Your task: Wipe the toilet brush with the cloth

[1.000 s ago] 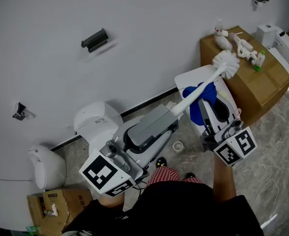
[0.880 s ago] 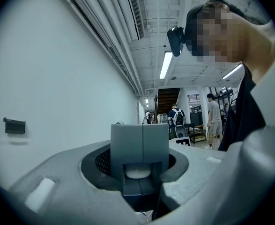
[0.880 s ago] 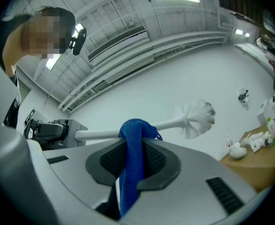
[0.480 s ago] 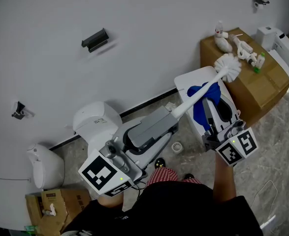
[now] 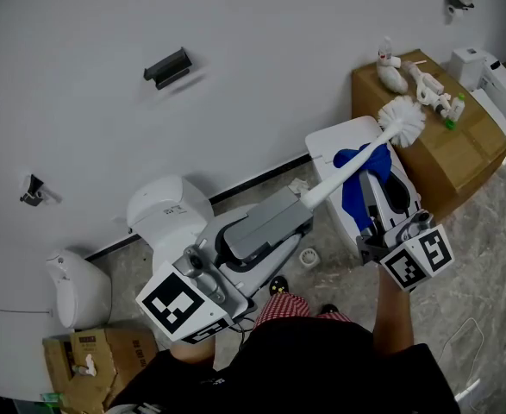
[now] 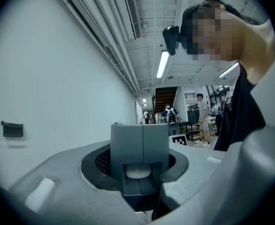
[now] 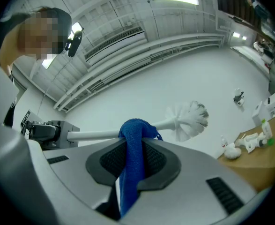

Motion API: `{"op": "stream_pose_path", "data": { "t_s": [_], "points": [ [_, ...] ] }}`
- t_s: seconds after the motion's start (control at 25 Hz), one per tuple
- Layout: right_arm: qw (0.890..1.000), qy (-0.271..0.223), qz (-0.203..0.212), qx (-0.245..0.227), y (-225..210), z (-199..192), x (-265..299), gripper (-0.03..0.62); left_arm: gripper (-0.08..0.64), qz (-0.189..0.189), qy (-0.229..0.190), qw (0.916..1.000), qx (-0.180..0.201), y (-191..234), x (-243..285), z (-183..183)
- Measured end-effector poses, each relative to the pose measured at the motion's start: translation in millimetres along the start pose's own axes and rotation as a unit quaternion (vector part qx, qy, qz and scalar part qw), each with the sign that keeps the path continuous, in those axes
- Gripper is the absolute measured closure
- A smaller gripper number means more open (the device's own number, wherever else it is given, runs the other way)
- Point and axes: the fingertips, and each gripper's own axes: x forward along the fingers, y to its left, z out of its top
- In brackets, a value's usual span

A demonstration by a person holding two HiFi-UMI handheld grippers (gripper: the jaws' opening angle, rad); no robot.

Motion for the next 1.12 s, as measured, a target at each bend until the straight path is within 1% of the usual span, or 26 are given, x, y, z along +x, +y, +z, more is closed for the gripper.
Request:
{"op": "stream_pose_path", "data": {
  "t_s": [0.68,1.12],
  "points": [
    [1.000,0.005,-0.018,-0.004,-8.8,5.5,-1.2,0.526,0.397,-0.006,-0.003,1.0000,0.002,-1.2,-0.8,3.1],
    [1.000,0.003,-0.019,-0.001,-12.1,7.1,-1.0,0.526,0.397,-0.004,-0.005,1.0000,0.001,-2.9,-3.4,3.3]
  ]
}}
